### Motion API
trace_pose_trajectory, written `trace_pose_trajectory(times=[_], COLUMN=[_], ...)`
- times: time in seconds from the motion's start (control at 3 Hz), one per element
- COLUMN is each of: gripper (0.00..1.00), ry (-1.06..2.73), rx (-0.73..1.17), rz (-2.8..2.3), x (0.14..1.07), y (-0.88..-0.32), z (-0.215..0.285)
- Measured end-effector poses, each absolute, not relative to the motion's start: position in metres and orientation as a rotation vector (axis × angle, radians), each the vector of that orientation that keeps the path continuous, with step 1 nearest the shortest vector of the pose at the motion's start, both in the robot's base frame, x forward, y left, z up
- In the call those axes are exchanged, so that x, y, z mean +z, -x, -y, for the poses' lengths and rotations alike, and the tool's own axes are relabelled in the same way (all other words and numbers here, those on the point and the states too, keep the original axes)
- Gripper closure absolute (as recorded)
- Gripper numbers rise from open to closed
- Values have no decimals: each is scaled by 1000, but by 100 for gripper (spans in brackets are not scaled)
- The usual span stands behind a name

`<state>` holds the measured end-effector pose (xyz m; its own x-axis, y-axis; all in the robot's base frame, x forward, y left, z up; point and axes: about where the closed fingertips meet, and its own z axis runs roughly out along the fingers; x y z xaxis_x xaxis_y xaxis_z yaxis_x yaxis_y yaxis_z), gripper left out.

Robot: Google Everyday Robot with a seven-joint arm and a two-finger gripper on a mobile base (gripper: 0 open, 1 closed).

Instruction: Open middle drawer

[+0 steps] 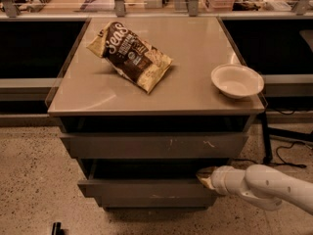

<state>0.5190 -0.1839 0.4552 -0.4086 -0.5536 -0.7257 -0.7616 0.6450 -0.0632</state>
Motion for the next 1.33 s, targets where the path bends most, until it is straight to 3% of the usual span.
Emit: trace_pose_trajectory(times=[0.33,1.33], gripper=[100,100], ry=[1020,1110], rx=[361,418], rz=[-2131,-2130], x=[434,422], y=[-544,-531], z=[178,168])
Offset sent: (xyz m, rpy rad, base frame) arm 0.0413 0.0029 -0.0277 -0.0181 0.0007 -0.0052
